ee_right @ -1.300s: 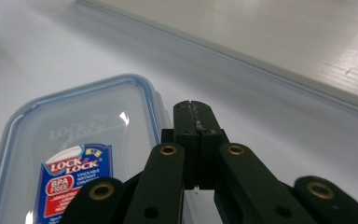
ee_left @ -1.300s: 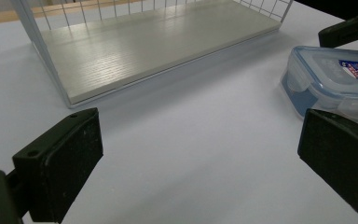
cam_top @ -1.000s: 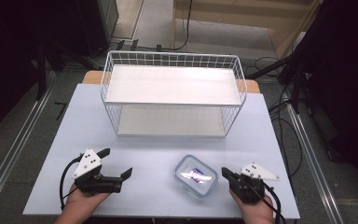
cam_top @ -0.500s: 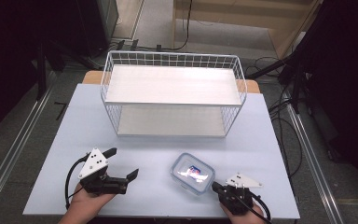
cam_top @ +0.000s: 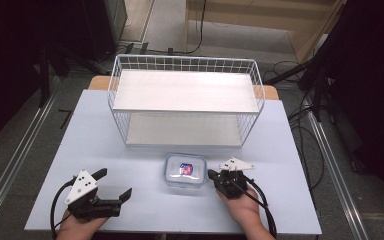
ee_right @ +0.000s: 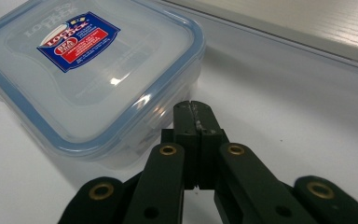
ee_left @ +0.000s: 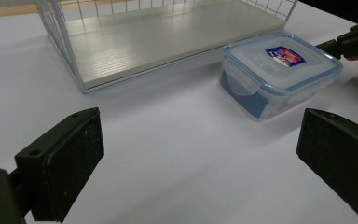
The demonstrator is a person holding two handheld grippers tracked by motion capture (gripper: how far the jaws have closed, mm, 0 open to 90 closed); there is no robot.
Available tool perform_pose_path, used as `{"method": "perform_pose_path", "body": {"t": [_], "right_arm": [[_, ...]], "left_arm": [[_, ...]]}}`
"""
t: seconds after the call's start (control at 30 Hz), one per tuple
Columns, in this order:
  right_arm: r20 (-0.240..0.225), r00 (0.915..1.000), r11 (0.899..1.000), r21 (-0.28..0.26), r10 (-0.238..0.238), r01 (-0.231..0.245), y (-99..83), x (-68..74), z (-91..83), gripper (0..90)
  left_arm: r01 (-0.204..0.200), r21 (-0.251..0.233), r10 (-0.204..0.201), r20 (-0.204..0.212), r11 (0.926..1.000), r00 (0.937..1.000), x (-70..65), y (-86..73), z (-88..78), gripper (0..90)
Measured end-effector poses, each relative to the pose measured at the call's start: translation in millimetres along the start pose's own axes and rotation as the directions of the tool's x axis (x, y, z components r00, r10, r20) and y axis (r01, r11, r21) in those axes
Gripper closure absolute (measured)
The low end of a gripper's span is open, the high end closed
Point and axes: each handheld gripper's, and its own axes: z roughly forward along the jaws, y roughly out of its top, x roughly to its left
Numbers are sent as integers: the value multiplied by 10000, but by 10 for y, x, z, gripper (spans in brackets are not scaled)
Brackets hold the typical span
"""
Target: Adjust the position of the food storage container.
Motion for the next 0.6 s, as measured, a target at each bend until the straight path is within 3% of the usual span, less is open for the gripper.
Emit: {"method": "perform_pose_path", "body": {"t": [0.17, 0.37, 0.6], "right_arm": [[89, 9999, 9995, -278, -143, 146, -15, -19, -103, 878], [-327, 9991, 9961, -830, 278, -304, -79, -49, -288, 670], [-609, 9948, 9852, -1457, 817, -899, -117, -86, -446, 424]], "left_arm": [[89, 68, -91, 168, 9999, 9998, -34, 16, 78, 9], [22, 92, -28, 755, 10000, 9971, -161, 116, 265, 22], [223, 294, -259, 1301, 9993, 9912, -236, 239, 621, 37]]}}
